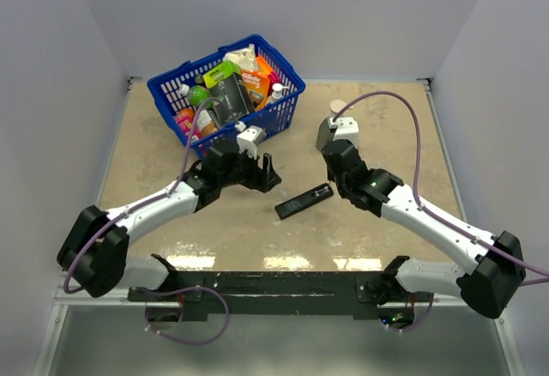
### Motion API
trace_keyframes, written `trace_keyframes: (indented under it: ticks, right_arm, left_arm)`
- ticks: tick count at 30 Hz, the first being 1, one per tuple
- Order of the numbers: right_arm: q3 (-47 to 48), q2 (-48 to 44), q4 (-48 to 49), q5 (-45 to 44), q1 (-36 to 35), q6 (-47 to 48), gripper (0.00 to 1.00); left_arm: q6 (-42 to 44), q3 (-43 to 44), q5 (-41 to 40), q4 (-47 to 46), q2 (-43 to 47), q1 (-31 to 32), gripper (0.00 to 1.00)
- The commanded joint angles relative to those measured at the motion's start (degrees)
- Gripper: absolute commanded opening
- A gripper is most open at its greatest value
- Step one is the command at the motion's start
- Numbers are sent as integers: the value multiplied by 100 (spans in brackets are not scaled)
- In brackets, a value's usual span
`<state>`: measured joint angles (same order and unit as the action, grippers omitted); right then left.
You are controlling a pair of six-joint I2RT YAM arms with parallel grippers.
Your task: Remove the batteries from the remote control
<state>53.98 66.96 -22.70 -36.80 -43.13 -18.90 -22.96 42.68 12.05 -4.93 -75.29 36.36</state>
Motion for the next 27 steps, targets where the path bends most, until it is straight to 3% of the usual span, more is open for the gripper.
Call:
trace_keyframes:
  ticks: [1,4,12,18,27]
  right_arm:
    - [25,-60,-200,-486,42,-421,0]
    - [-97,-43,-270,-486,59,-597,0]
    - [-256,238,-218,-618,51,-774,0]
    - [-519,291,388,-882,68,-484,0]
    - [-581,362,942,-276,68,-492,0]
  left_arm:
    - [116,723,209,281,-573,-6,73]
    - [134,935,262,484,-873,-6,69]
    - [204,953,69,879,-847,-6,69]
    - [292,988,87,1257,-646,-15,70]
    - [530,848,-291,1803,-373,-24,70]
